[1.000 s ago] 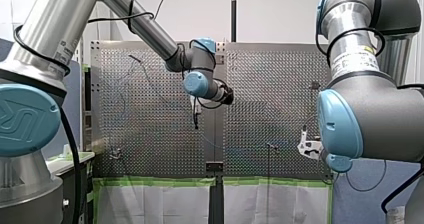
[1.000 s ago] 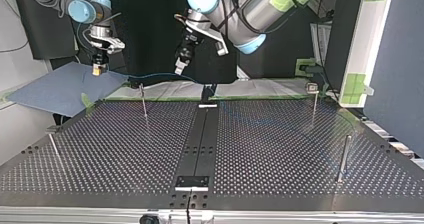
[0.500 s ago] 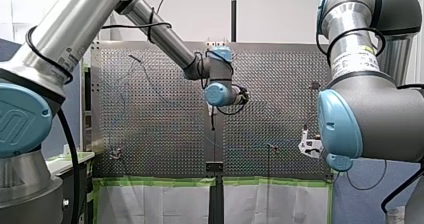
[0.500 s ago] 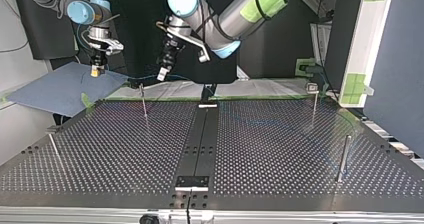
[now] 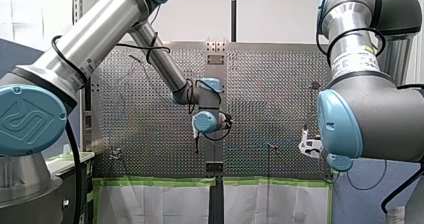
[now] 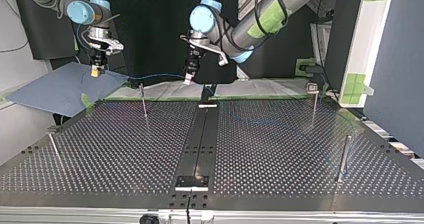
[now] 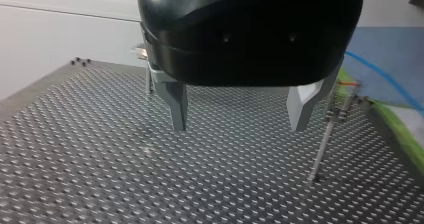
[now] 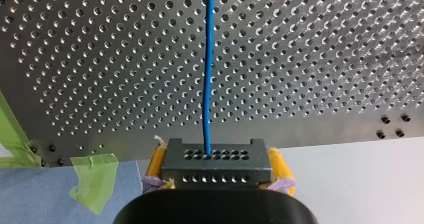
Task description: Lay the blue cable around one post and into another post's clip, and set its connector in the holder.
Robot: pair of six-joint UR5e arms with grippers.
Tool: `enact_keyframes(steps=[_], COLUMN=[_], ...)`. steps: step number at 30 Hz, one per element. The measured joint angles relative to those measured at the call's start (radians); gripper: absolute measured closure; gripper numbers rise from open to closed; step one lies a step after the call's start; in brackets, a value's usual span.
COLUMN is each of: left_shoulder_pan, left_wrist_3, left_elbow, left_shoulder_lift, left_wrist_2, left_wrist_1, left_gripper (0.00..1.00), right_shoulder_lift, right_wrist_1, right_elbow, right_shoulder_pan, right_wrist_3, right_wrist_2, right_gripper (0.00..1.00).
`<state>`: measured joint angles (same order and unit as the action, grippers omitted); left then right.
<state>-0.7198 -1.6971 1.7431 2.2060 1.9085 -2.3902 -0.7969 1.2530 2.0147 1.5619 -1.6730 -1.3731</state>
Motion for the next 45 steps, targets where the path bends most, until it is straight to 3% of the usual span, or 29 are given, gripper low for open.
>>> enact_keyframes(steps=[7,17,29,38,45], left_shoulder_pan=[-0.001,-0.008,-0.009,-0.002,0.002], left_wrist_3=[-0.015,-0.019,-0.014,-0.016,-0.054], left_elbow=[0.001,-0.019,-0.1,-0.107,-0.11], left_shoulder_lift=[0.053,0.126,0.222,0.3,0.361], left_wrist_2=[-0.032,-0.032,-0.027,-0.027,-0.033], left_wrist_1=[0.053,0.122,0.062,0.047,0.051], left_gripper=[0.0,0.0,0.0,0.0,0.0], right_shoulder_lift=[0.0,0.001,0.0,0.0,0.0], right_wrist_1=[-0.004,-0.003,-0.005,-0.009,-0.01], right_elbow=[0.0,0.0,0.0,0.0,0.0], right_shoulder_pan=[-0.001,0.0,0.0,0.0,0.0], right_wrist_3=[0.001,0.0,0.002,0.004,0.005], right_wrist_2=[0.0,0.0,0.0,0.0,0.0], right_gripper=[1.0,1.0,1.0,1.0,1.0])
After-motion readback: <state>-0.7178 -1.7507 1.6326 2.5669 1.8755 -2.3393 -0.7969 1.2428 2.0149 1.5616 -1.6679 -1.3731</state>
